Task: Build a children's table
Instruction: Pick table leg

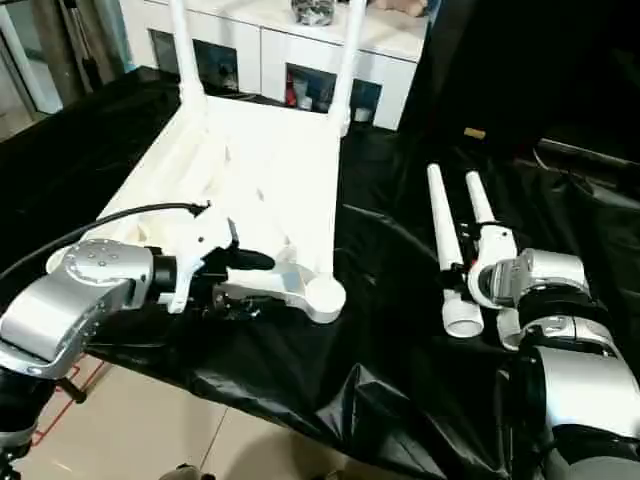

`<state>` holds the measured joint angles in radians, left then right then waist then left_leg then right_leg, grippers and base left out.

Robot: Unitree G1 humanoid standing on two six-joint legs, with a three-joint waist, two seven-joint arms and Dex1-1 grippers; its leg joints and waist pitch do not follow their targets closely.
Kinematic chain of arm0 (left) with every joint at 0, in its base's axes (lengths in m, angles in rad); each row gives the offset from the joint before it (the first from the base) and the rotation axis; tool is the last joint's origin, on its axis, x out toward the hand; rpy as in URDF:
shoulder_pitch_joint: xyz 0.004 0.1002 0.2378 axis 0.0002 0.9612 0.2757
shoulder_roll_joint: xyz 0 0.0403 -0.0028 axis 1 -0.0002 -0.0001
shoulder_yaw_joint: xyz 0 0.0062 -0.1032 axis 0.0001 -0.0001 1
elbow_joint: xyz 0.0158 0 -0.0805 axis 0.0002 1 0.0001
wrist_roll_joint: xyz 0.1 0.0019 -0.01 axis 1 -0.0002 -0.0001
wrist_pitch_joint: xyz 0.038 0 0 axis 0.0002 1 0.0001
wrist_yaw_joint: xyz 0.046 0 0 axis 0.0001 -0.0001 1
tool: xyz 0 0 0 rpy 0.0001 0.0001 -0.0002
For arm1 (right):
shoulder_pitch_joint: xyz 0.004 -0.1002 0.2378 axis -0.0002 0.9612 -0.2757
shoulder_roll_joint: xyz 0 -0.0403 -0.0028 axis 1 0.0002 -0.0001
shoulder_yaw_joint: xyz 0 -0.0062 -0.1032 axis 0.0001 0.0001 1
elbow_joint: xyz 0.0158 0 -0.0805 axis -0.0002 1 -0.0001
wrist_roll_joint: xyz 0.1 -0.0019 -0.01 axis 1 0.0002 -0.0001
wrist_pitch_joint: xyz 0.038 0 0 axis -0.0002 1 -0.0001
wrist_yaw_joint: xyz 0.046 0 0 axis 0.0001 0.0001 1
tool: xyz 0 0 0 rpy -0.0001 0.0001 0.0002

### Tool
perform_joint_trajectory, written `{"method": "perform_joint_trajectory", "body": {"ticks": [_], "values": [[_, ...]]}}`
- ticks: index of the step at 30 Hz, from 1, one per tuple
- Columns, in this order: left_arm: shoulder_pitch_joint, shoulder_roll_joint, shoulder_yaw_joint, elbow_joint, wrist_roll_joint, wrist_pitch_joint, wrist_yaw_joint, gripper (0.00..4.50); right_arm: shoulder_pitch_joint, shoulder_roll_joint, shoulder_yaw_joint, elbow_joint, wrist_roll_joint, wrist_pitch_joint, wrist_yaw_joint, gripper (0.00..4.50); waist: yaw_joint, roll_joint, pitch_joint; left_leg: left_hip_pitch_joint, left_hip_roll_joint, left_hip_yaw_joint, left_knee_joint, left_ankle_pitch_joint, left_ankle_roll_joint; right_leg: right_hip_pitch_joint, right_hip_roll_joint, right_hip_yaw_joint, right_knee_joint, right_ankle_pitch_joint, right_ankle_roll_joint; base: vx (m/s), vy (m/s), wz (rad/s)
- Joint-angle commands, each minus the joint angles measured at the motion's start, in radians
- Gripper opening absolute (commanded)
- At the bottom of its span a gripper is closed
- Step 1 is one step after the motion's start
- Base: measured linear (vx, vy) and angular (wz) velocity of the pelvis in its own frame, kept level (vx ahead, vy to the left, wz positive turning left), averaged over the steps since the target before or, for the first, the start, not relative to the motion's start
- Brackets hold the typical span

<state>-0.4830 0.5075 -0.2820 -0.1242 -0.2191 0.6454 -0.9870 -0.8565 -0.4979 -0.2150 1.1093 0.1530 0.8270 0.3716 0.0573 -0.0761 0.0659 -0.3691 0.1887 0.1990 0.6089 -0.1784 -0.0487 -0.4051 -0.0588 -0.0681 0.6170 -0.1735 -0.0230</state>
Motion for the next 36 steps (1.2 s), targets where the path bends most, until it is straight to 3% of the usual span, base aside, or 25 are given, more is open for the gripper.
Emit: {"method": "perform_joint_trajectory", "body": {"ticks": [1, 4, 5, 6, 7, 9, 11, 15, 16, 17, 20, 28, 36], "values": [[-0.021, -0.006, 0.004, 0.015, 0.014, -0.018, 0.017, 3.62, 0.003, -0.013, -0.024, -0.009, 0.019, -0.006, 0.007, 1.89, -0.001, -0.002, -0.073, 0.013, 0.039, -0.018, -0.059, -0.180, -0.036, 0.046, -0.077, 0.050, -0.072, -0.297, -0.160, 0.000, 0.000, 0.00], [-0.063, -0.102, 0.091, 0.100, -0.001, -0.080, 0.127, 3.62, 0.029, 0.021, -0.099, -0.141, 0.119, -0.080, 0.100, 1.89, 0.005, 0.017, -0.077, 0.013, 0.040, -0.021, -0.060, -0.178, -0.031, 0.053, -0.078, 0.051, -0.070, -0.238, -0.170, 0.000, 0.000, 0.00], [-0.080, -0.133, 0.121, 0.115, -0.029, -0.063, 0.146, 3.62, 0.044, 0.038, -0.117, -0.178, 0.146, -0.107, 0.127, 1.89, 0.003, 0.013, -0.077, 0.012, 0.039, -0.019, -0.060, -0.173, -0.025, 0.052, -0.076, 0.051, -0.072, -0.223, -0.172, 0.000, 0.000, 0.00], [-0.101, -0.166, 0.151, 0.131, -0.062, -0.044, 0.162, 3.62, 0.071, 0.064, -0.138, -0.230, 0.182, -0.146, 0.163, 1.89, 0.005, 0.017, -0.078, 0.010, 0.037, -0.016, -0.059, -0.169, -0.017, 0.057, -0.078, 0.052, -0.072, -0.201, -0.185, 0.000, 0.000, 0.00], [-0.129, -0.205, 0.182, 0.155, -0.094, -0.036, 0.184, 3.62, 0.122, 0.105, -0.148, -0.320, 0.221, -0.221, 0.228, 1.88, 0.010, 0.015, -0.080, 0.010, 0.040, -0.019, -0.059, -0.161, -0.007, 0.058, -0.082, 0.052, -0.071, -0.181, -0.190, 0.000, 0.000, 0.00], [-0.145, -0.225, 0.194, 0.169, -0.108, -0.029, 0.197, 3.62, 0.153, 0.124, -0.142, -0.367, 0.234, -0.261, 0.263, 1.88, 0.010, 0.013, -0.082, 0.009, 0.042, -0.023, -0.061, -0.146, 0.002, 0.060, -0.082, 0.049, -0.066, -0.164, -0.202, 0.000, 0.000, 0.00], [-0.184, -0.281, 0.232, 0.220, -0.137, -0.023, 0.248, 3.62, 0.196, 0.159, -0.150, -0.441, 0.283, -0.258, 0.323, 1.88, 0.013, 0.013, -0.081, 0.011, 0.039, -0.018, -0.058, -0.127, 0.032, 0.059, -0.079, 0.049, -0.069, -0.150, -0.219, 0.000, 0.000, 0.00], [-0.273, -0.399, 0.336, 0.356, -0.213, -0.010, 0.358, 3.62, 0.282, 0.221, -0.178, -0.620, 0.421, -0.189, 0.449, 1.88, 0.021, 0.018, -0.081, 0.013, 0.042, -0.021, -0.060, -0.138, 0.040, 0.059, -0.080, 0.046, -0.074, -0.185, -0.217, 0.000, 0.000, 0.00], [-0.304, -0.433, 0.372, 0.408, -0.240, 0.001, 0.376, 3.62, 0.312, 0.241, -0.184, -0.688, 0.479, -0.140, 0.485, 1.88, 0.031, 0.015, -0.081, 0.016, 0.041, -0.021, -0.061, -0.147, 0.050, 0.060, -0.080, 0.045, -0.080, -0.204, -0.202, 0.000, 0.000, 0.00], [-0.306, -0.434, 0.374, 0.410, -0.241, 0.001, 0.377, 3.62, 0.314, 0.242, -0.184, -0.691, 0.481, -0.138, 0.486, 1.88, 0.037, 0.014, -0.082, 0.016, 0.042, -0.023, -0.061, -0.143, 0.050, 0.059, -0.083, 0.043, -0.080, -0.217, -0.200, 0.000, 0.000, 0.00], [-0.356, -0.479, 0.423, 0.480, -0.300, 0.027, 0.392, 3.62, 0.377, 0.256, -0.133, -0.803, 0.544, -0.103, 0.549, 1.88, 0.043, 0.011, -0.079, 0.016, 0.040, -0.020, -0.061, -0.141, 0.041, 0.059, -0.084, 0.044, -0.085, -0.246, -0.181, 0.000, 0.000, 0.00], [-0.372, -0.519, 0.412, 0.495, -0.337, 0.068, 0.363, 3.62, 0.441, 0.258, -0.034, -0.941, 0.570, -0.023, 0.597, 1.88, 0.045, 0.009, -0.077, 0.012, 0.043, -0.026, -0.065, -0.133, 0.032, 0.057, -0.090, 0.044, -0.090, -0.283, -0.161, 0.000, 0.000, 0.00], [-0.341, -0.532, 0.374, 0.420, -0.387, 0.115, 0.301, 3.62, 0.449, 0.248, 0.024, -0.968, 0.548, -0.018, 0.577, 1.88, 0.049, 0.008, -0.074, 0.012, 0.045, -0.027, -0.068, -0.143, 0.019, 0.056, -0.091, 0.046, -0.091, -0.294, -0.152, 0.000, 0.000, 0.00]]}}
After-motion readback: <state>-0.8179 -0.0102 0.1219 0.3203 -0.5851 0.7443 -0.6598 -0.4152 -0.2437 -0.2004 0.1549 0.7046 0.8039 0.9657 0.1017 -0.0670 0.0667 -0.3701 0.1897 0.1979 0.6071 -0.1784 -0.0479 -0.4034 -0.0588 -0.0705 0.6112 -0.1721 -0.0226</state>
